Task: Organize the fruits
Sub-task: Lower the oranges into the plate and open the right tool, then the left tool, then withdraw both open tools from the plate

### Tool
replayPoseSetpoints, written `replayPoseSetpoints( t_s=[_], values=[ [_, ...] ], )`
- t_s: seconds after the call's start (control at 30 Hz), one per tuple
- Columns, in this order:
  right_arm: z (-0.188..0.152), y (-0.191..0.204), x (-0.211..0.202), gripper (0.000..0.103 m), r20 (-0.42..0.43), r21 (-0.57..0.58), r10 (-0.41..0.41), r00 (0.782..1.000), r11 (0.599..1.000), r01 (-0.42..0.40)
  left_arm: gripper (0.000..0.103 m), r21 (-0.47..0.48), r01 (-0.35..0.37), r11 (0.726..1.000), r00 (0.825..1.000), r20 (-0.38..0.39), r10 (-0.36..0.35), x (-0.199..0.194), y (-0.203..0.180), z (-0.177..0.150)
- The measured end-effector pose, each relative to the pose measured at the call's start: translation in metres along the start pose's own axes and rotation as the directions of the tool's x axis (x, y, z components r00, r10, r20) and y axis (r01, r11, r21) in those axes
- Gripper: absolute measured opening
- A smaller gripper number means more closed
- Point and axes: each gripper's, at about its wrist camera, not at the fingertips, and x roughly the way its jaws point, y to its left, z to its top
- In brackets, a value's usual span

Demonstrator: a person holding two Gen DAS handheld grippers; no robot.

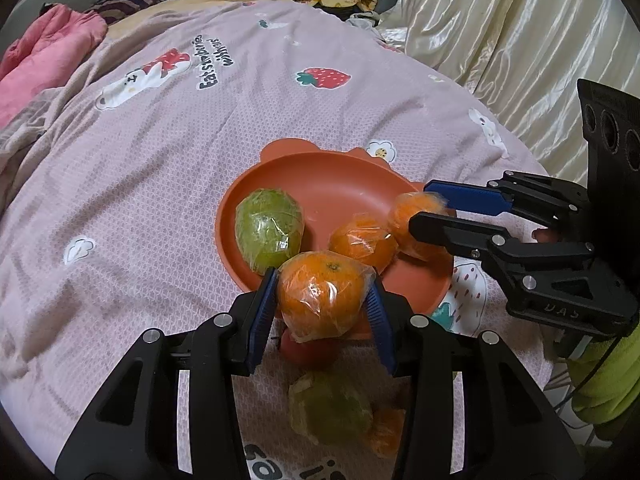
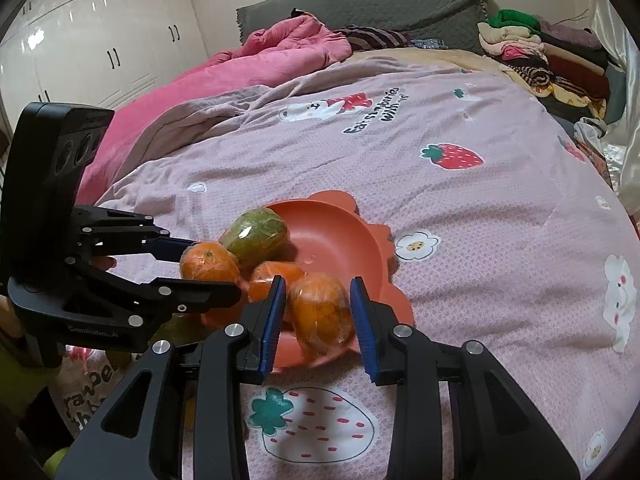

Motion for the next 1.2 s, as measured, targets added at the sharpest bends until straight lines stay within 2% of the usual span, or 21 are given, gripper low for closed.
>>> replayPoseSetpoints(
  t_s=[0.2, 0.27, 0.33, 0.9, 1.0, 1.2],
  values=[
    [0.0, -0.005, -0.001, 0.032, 0.001, 0.012, -0.014, 1.0, 1.0, 0.014, 0.035, 0.001, -0.002, 1.0, 1.0, 0.0, 0.002, 0.001, 0.0, 0.0],
    [0.0, -0.006, -0.002, 0.035, 0.003, 0.016, -0.015, 1.0, 1.0, 0.015, 0.035, 0.0, 0.001, 1.0, 1.0, 0.002, -0.001, 0.001, 0.001, 0.0],
    [0.0, -0.007, -0.004, 0.042, 0.006, 0.02, -0.02, 1.0, 1.0, 0.02, 0.035, 0.0, -0.002, 1.0, 1.0, 0.001, 0.002, 0.001, 0.0, 0.0],
    [-0.001, -0.011, -0.017, 0.061, 0.029, 0.028, -0.053, 0.998, 0.998, 0.053, 0.04, -0.005, -0.001, 1.0, 1.0, 0.013, 0.001, -0.003, 0.002, 0.0],
    [-0.002, -0.012, -0.019, 0.065, 0.033, 0.03, -0.063, 0.997, 0.998, 0.062, 0.046, -0.008, -0.005, 1.0, 1.0, 0.022, 0.005, -0.006, 0.003, 0.0],
    [-0.003, -0.013, -0.025, 0.073, 0.042, 0.035, -0.08, 0.996, 0.996, 0.079, 0.048, -0.01, -0.009, 1.0, 0.999, 0.039, 0.009, -0.012, 0.002, -0.001]
  ],
)
